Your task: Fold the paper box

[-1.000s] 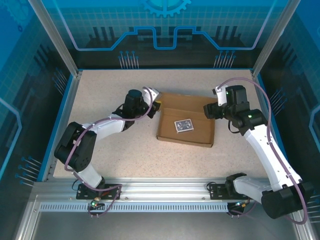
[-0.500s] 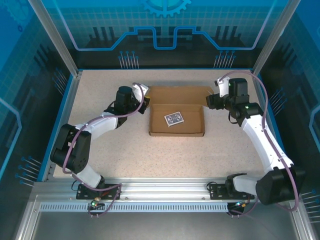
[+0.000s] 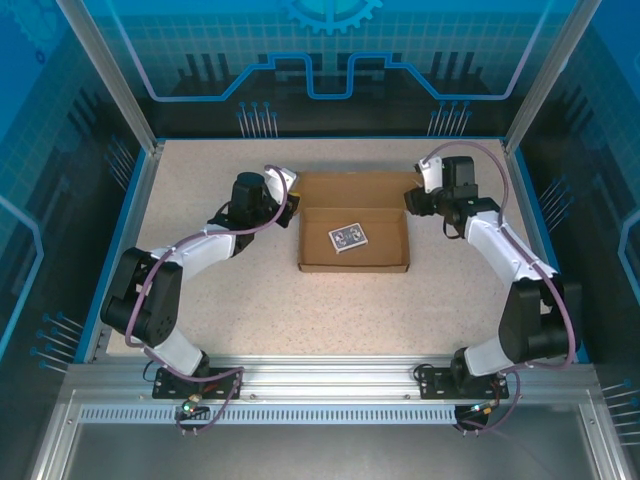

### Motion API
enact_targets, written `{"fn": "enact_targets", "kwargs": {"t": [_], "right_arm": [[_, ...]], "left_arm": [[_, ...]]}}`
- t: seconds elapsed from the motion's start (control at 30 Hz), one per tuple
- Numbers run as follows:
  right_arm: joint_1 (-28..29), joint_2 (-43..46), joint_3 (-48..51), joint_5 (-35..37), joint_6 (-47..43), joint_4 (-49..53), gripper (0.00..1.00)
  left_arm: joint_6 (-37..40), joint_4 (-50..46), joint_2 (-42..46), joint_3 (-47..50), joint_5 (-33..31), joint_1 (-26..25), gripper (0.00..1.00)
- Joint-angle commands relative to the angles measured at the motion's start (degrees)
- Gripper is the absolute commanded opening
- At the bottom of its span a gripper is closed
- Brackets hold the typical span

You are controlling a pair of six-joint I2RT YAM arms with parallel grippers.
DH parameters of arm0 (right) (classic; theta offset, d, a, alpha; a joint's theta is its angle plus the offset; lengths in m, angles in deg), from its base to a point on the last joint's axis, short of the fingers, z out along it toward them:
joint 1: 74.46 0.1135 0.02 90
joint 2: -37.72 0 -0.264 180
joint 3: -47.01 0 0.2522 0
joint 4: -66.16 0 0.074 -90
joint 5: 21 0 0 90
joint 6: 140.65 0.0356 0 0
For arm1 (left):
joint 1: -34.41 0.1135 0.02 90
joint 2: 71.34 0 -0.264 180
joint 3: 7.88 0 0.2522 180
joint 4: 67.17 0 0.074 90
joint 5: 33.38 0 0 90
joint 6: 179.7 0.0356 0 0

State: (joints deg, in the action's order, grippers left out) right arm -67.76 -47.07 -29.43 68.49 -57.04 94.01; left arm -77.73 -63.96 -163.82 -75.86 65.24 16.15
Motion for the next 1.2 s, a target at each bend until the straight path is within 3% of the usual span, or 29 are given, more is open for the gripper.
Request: {"fn": "enact_targets", "kwargs": {"t": [0.0,0.2,0.4,0.63,0.77,1.17], "right_arm": [[-0.59,-0.94,0.41,-1.97,-0.05,-4.28,0.43],[-0.02,-0.03,2.96,0.09,2.33,-6.24,0.23],[3.71,2.16,5.26,8.63,11.01,-9.37,0.05],[8.4,2.13,5.7,18.59,19.47,-13.8,0.01],[9.53,0.08,5.91,20.19,21.63,-17.5,0.0],[10.58,-0.56,10.42,18.33,25.24,-24.85,0.0]], "left_arm": [[-1.07,0.85,2.28,-0.06,0.23,0.46,0.09],[-5.37,1.37,2.86,0.14,0.24,0.33,0.08],[-16.04,4.55,4.46,1.87,-11.41,-3.41,0.07],[-23.99,6.48,3.16,1.33,-29.22,-8.62,0.06],[-25.32,10.57,0.99,0.62,-36.1,-11.3,0.06],[-23.63,24.35,-5.46,4.99,-47.26,-17.23,0.05]]}}
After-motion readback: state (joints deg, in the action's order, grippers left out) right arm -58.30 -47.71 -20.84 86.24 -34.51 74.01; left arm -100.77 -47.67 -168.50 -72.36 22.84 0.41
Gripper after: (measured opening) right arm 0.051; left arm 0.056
